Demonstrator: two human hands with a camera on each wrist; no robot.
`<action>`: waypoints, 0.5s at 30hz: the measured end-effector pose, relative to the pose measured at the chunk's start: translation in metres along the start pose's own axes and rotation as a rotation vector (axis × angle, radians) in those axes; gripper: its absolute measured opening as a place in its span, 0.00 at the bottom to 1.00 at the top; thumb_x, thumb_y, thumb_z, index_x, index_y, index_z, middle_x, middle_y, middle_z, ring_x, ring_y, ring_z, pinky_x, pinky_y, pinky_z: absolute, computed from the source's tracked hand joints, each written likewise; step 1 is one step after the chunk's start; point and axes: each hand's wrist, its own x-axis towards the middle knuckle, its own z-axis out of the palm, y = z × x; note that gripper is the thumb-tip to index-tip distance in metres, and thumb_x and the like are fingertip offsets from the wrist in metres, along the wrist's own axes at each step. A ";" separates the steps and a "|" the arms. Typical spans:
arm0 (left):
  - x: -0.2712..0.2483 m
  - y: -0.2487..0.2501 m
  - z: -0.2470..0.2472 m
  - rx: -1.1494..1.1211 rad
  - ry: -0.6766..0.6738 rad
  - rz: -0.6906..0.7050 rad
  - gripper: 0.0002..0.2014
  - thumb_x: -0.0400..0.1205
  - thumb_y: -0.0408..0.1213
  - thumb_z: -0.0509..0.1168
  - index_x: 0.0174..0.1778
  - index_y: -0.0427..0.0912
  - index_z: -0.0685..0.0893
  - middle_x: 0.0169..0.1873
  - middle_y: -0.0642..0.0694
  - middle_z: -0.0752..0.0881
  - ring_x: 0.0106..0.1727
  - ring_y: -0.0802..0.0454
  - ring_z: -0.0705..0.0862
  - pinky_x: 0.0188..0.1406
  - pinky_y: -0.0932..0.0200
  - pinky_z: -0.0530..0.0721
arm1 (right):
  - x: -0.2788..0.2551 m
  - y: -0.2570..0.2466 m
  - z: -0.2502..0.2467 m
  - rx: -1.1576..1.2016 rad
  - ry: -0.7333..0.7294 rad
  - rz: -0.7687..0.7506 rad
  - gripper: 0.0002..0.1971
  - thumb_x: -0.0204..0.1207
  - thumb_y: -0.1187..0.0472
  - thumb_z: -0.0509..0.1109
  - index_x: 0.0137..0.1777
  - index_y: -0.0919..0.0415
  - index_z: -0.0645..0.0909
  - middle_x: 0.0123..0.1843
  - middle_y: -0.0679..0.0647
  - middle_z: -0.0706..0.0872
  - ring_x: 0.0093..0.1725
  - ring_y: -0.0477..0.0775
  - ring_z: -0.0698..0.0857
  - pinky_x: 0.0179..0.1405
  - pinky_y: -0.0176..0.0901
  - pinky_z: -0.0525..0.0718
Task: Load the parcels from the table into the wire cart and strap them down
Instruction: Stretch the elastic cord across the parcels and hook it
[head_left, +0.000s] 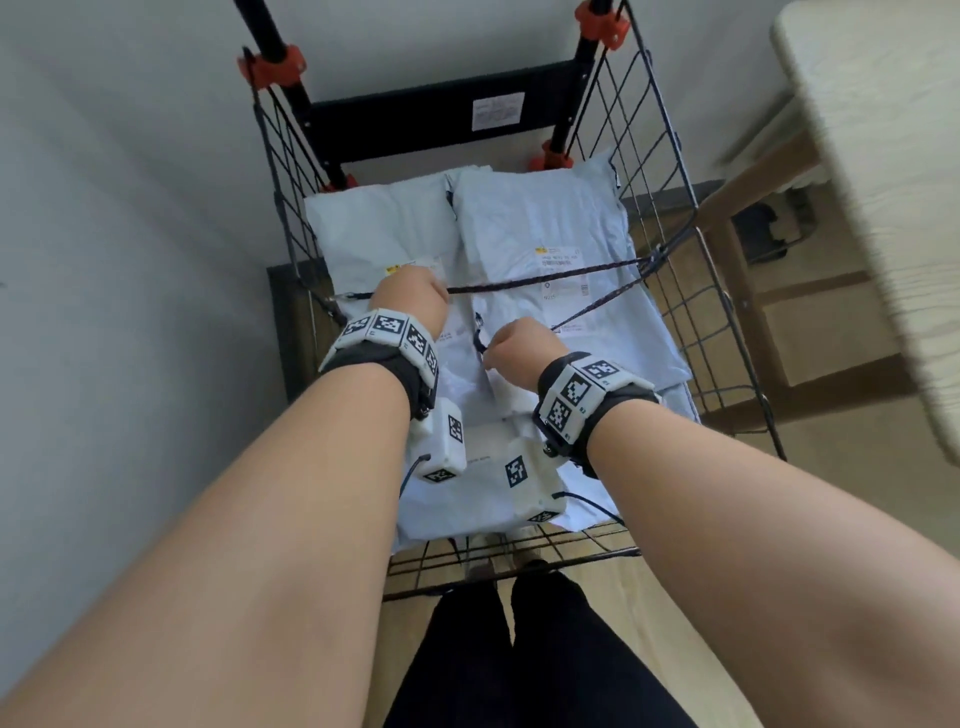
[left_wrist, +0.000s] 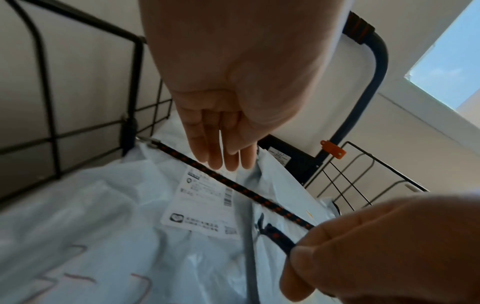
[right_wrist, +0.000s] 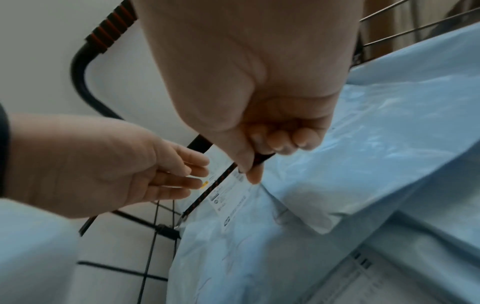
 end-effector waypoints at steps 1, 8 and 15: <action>-0.004 -0.005 -0.004 -0.024 0.036 -0.016 0.20 0.81 0.24 0.55 0.58 0.43 0.88 0.63 0.42 0.85 0.63 0.39 0.82 0.64 0.51 0.80 | 0.000 -0.005 0.001 -0.035 0.016 -0.028 0.10 0.75 0.65 0.65 0.51 0.66 0.86 0.44 0.59 0.87 0.43 0.60 0.84 0.36 0.40 0.80; -0.029 -0.030 -0.038 -0.280 0.282 -0.082 0.18 0.76 0.24 0.57 0.42 0.47 0.90 0.52 0.48 0.90 0.55 0.46 0.86 0.61 0.54 0.83 | -0.003 -0.028 -0.008 -0.403 0.201 -0.159 0.16 0.76 0.63 0.58 0.59 0.56 0.83 0.62 0.56 0.80 0.67 0.61 0.75 0.65 0.53 0.74; -0.048 -0.055 -0.077 -0.361 0.467 -0.256 0.18 0.75 0.25 0.57 0.30 0.48 0.87 0.45 0.46 0.90 0.49 0.44 0.87 0.54 0.52 0.86 | 0.005 -0.032 -0.011 -0.351 0.059 -0.199 0.11 0.82 0.60 0.57 0.51 0.62 0.81 0.45 0.57 0.83 0.47 0.60 0.81 0.54 0.50 0.80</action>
